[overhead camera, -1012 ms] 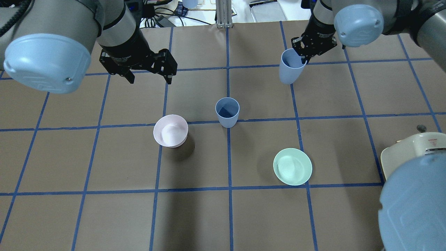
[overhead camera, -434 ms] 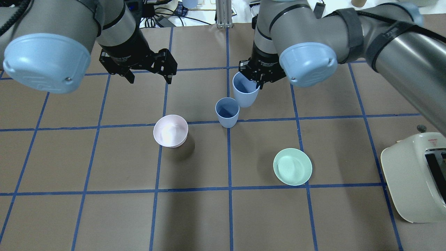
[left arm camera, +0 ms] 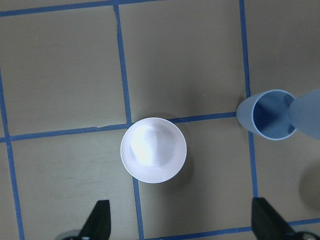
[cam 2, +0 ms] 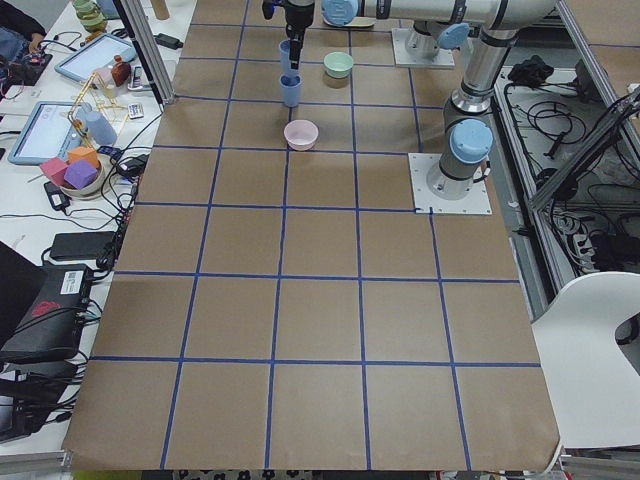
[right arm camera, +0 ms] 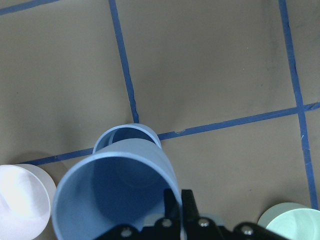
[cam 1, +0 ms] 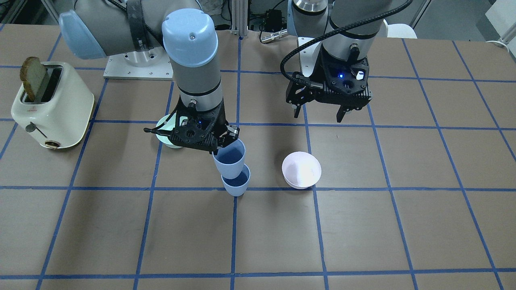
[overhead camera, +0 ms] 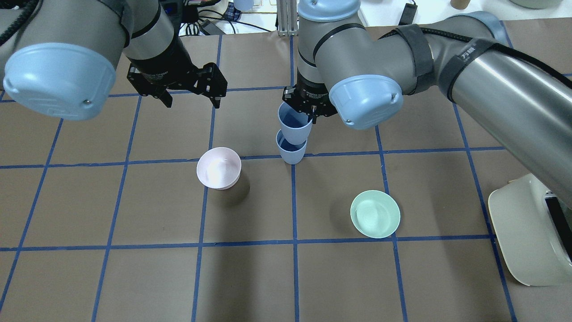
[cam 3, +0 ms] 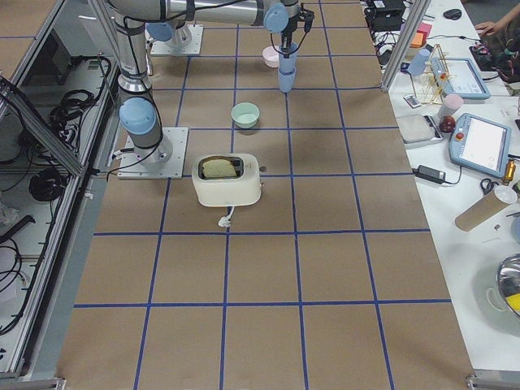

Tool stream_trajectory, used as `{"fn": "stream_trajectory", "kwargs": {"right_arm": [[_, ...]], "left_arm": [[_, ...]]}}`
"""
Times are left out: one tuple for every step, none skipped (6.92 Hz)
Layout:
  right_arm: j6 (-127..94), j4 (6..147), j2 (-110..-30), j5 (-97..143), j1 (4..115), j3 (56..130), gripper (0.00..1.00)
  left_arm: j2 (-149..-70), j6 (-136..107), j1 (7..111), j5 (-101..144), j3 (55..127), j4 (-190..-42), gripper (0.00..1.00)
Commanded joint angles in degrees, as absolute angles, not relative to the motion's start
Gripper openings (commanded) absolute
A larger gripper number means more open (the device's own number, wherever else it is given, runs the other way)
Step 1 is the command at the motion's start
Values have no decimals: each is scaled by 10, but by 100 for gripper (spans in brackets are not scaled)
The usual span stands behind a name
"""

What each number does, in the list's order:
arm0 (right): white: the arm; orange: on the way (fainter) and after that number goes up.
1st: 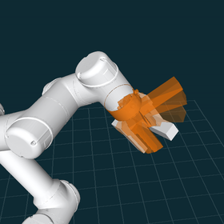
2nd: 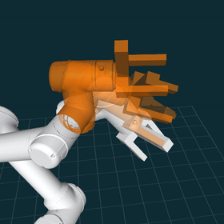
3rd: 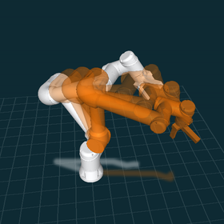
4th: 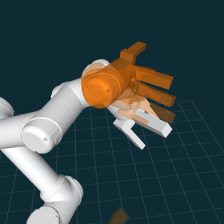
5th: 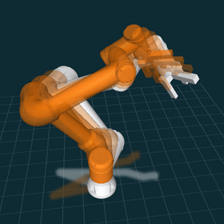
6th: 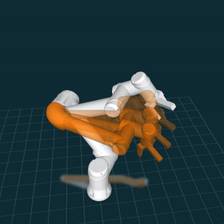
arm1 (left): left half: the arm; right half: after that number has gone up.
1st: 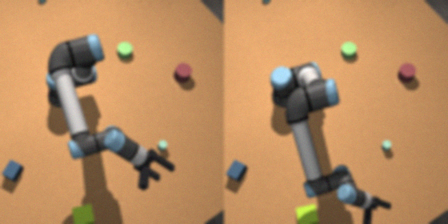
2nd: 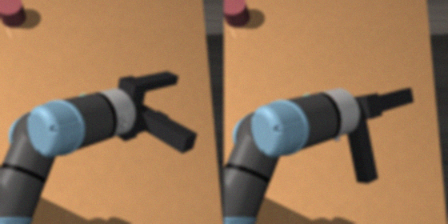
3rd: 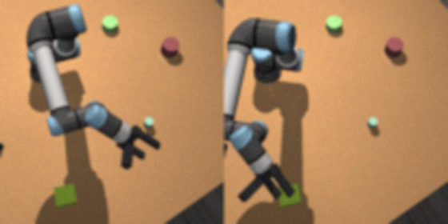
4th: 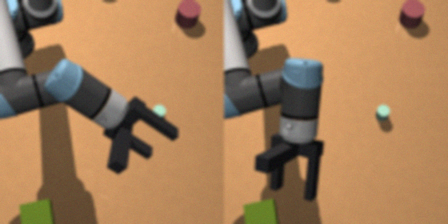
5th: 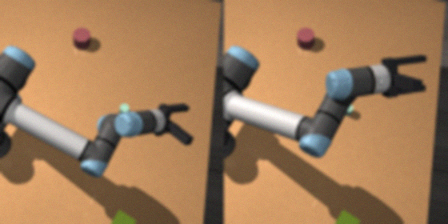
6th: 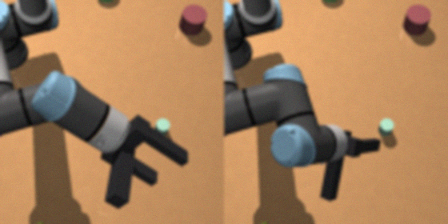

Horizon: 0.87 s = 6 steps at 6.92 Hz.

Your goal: Stack blue cups with both arms

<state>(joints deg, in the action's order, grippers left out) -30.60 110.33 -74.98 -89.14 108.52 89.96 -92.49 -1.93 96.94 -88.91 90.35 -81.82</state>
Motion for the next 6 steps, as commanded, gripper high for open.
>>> {"fn": "stream_trajectory", "kwargs": {"right_arm": [[-315, 1117, -731, -889, 1087, 901, 3], [-315, 1117, -730, -889, 1087, 902, 3], [-314, 1116, -730, -890, 1087, 902, 3], [-313, 1117, -724, -889, 1087, 903, 7], [-314, 1117, -717, -889, 1087, 903, 31], [-311, 1118, -716, -889, 1087, 903, 54]], "left_arm": [[-925, -19, 969, -889, 904, -818, 100], [-925, -19, 969, -889, 904, -818, 100], [-925, -19, 969, -889, 904, -818, 100], [-925, -19, 969, -889, 904, -818, 100], [-925, -19, 969, -889, 904, -818, 100], [-925, -19, 969, -889, 904, -818, 100]]}}
